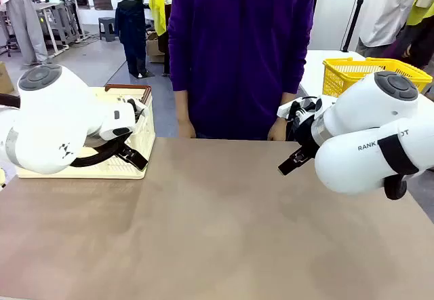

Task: Place the drinks into the Shopping basket.
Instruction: Pick up one drink and place it into the Shopping basket.

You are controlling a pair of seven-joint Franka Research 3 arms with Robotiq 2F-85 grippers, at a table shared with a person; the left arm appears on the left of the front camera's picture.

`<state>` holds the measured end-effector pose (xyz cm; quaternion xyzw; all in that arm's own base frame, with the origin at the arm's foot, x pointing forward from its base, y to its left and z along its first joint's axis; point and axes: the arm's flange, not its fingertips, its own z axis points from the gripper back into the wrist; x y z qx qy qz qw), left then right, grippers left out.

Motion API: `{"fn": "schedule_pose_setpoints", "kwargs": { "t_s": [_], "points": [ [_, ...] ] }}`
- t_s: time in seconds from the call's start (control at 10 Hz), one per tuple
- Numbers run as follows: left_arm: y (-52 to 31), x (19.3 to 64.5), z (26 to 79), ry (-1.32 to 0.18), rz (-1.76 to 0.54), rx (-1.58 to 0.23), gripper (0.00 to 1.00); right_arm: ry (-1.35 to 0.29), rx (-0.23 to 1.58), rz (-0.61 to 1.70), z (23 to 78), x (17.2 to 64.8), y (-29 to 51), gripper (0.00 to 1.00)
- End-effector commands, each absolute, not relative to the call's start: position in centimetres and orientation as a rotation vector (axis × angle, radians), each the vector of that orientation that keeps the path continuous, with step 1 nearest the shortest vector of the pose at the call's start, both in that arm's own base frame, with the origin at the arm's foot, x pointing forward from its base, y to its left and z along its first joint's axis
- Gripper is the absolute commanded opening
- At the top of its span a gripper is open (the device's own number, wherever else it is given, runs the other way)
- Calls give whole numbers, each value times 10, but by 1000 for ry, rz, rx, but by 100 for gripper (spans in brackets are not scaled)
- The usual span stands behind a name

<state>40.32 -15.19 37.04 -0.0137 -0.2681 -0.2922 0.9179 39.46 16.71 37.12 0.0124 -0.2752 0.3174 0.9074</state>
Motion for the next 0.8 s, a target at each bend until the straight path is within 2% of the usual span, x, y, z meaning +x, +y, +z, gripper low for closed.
{"fn": "schedule_pose_setpoints", "kwargs": {
  "t_s": [0.0, 0.7],
  "points": [
    [-152, 403, 370, -552, -601, -28, 100, -568, 26, 655, 371, 395, 167, 100],
    [-152, 403, 370, -552, -601, -28, 100, -568, 26, 655, 371, 395, 167, 100]
  ]
}}
